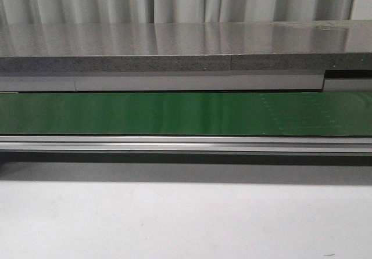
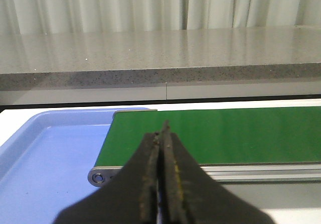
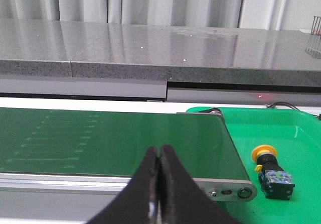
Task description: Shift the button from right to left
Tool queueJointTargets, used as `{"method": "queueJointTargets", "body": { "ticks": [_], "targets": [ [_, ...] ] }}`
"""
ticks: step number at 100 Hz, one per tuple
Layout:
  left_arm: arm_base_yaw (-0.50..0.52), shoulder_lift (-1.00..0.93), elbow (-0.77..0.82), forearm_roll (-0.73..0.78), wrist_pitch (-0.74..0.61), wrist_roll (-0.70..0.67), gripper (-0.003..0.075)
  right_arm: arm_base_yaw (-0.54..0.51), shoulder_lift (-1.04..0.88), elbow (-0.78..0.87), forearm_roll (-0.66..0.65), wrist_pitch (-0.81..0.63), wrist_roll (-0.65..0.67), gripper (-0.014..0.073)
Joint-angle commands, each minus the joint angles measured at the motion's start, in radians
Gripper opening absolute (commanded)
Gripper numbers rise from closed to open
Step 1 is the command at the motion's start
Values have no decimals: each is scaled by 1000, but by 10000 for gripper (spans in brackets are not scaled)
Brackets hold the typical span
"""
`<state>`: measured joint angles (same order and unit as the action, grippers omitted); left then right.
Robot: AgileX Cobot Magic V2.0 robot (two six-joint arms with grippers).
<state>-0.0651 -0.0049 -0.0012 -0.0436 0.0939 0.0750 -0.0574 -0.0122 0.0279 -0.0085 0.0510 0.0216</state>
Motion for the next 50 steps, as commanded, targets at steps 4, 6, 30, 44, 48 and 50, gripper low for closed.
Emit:
{"method": "queueJointTargets", "body": {
  "ticks": [4, 6, 30, 44, 48, 50],
  "targets": [
    [-5, -32, 46, -4, -76, -9, -20, -4, -14, -19, -8, -61, -1, -68],
    [-5, -32, 46, -4, -76, -9, -20, -4, -12, -23, -8, -51, -1, -68],
    [-5, -32, 46, -4, -76, -9, -20, -4, 64, -166, -8, 150, -1, -68],
    [-5, -32, 46, -4, -76, -9, -20, -4, 163, -302, -8, 289, -1, -68],
    [-5, -32, 46, -4, -76, -9, -20, -4, 197, -345, -8, 322, -1, -68],
    [-5, -32, 46, -4, -76, -9, -20, -4, 215, -366, -8, 332, -1, -68]
  ]
}}
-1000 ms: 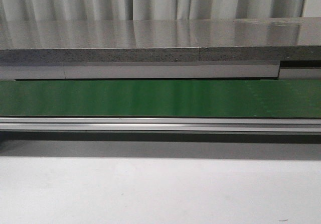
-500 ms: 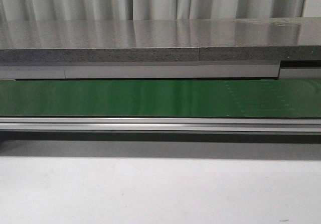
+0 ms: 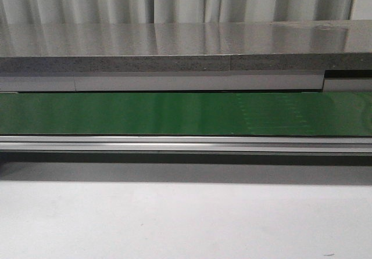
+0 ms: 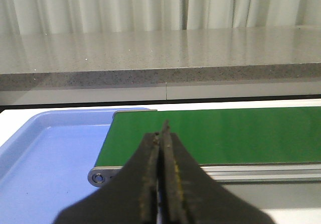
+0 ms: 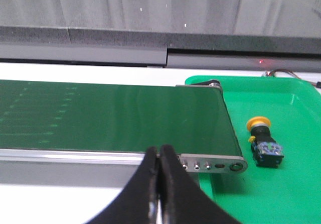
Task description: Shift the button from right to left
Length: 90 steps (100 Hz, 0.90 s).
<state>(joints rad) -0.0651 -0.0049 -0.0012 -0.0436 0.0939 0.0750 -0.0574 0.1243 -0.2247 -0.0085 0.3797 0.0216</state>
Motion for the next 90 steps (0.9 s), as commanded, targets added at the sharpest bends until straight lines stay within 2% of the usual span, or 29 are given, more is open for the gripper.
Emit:
{"method": "queueJointTargets", "body": {
  "ticks": [1, 17, 40, 50, 59, 90],
  "targets": [
    [-5, -32, 46, -4, -76, -9, -20, -4, 84, -121, -8, 13, -1, -68],
    [-5, -32, 46, -4, -76, -9, -20, -4, 218, -273, -8, 92, -1, -68],
    [-5, -32, 46, -4, -76, -9, -20, -4, 414, -425, -16, 81, -1, -68],
    [-5, -32, 46, -4, -76, -9, -20, -5, 508, -497, -13, 165, 13, -67],
    [-5, -32, 46, -4, -76, -9, -20, -5, 610, -564, -17, 245, 81, -67],
    [-5, -32, 46, -4, -76, -9, -20, -35, 855, -700, -41, 376, 119, -67]
  ]
}}
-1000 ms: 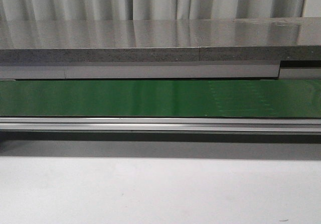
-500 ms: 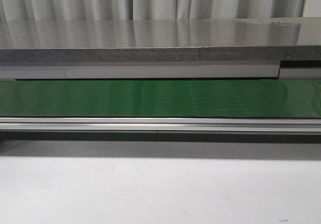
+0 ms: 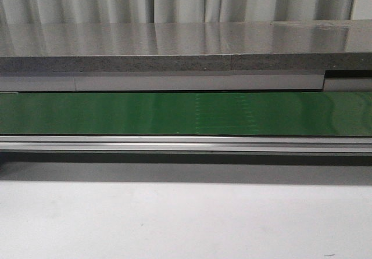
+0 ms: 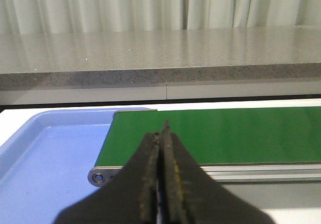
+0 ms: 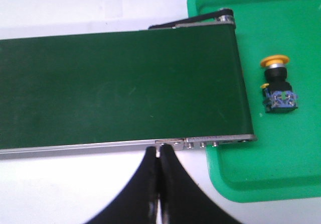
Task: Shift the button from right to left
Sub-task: 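Lower the right gripper and grasp the push button's black body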
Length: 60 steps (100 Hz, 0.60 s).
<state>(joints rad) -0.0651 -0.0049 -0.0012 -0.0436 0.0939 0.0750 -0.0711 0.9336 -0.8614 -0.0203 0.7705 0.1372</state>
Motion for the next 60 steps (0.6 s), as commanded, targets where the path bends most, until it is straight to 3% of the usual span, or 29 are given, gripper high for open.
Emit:
{"method": "queueJointTargets", "body": {
  "ticks": [1, 8, 16, 25, 35, 40, 60],
  "targets": [
    [-5, -32, 46, -4, -76, -9, -20, -24, 54, -69, -31, -13, 4, -65],
    [-5, -32, 46, -4, -76, -9, -20, -47, 90, -92, -33, -1, -3, -42],
    [-5, -32, 46, -4, -76, -9, -20, -77, 120, -112, -33, 9, -15, 50],
    [-5, -32, 46, -4, -76, -9, -20, -125, 158, -131, -33, 37, -42, 262],
    [-5, -32, 46, -4, -76, -9, -20, -189, 204, -145, -33, 76, -90, 559],
    [-5, -32, 46, -4, -76, -9, -20, -228, 226, -145, -41, 86, -119, 649],
    [-5, -32, 46, -4, -76, -9, -20, -371, 292, -145, -51, 84, -147, 604]
  ]
}}
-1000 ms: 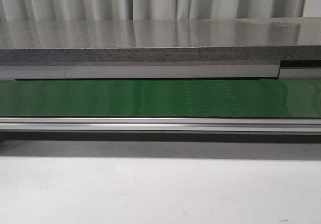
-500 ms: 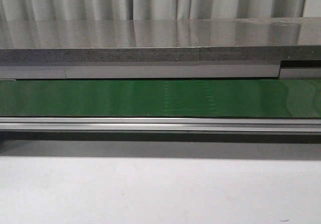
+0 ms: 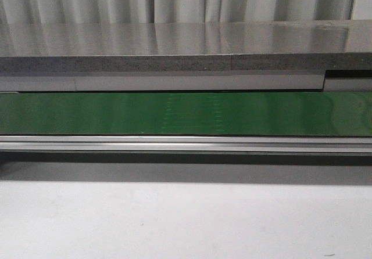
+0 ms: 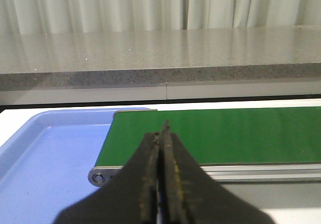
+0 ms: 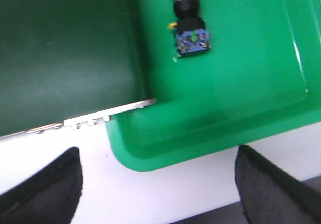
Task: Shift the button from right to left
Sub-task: 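Lower the right gripper and grasp the push button's black body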
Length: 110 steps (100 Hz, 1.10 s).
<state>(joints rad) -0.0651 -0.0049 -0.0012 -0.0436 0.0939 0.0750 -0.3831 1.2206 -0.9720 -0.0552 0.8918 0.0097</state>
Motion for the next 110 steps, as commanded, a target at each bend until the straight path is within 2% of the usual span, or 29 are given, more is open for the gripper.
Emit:
{"method": "queueJointTargets", "body": {
  "ticks": [1, 15, 30, 45, 110],
  "targets": [
    [-5, -32, 46, -4, -76, -9, -20, -68, 10, -35, -16, -40, -20, 600],
    [-5, -32, 46, -4, -76, -9, -20, -151, 67, -35, -8, -66, -20, 570],
    [-5, -32, 46, -4, -76, -9, -20, -197, 150, -35, 32, -116, -20, 570],
    [-5, -32, 46, -4, -76, -9, -20, -197, 246, -44, 55, -174, -20, 570],
    [-5, -32, 46, -4, -76, -9, -20, -152, 629, -319, 132, -174, -20, 570]
  ]
}}
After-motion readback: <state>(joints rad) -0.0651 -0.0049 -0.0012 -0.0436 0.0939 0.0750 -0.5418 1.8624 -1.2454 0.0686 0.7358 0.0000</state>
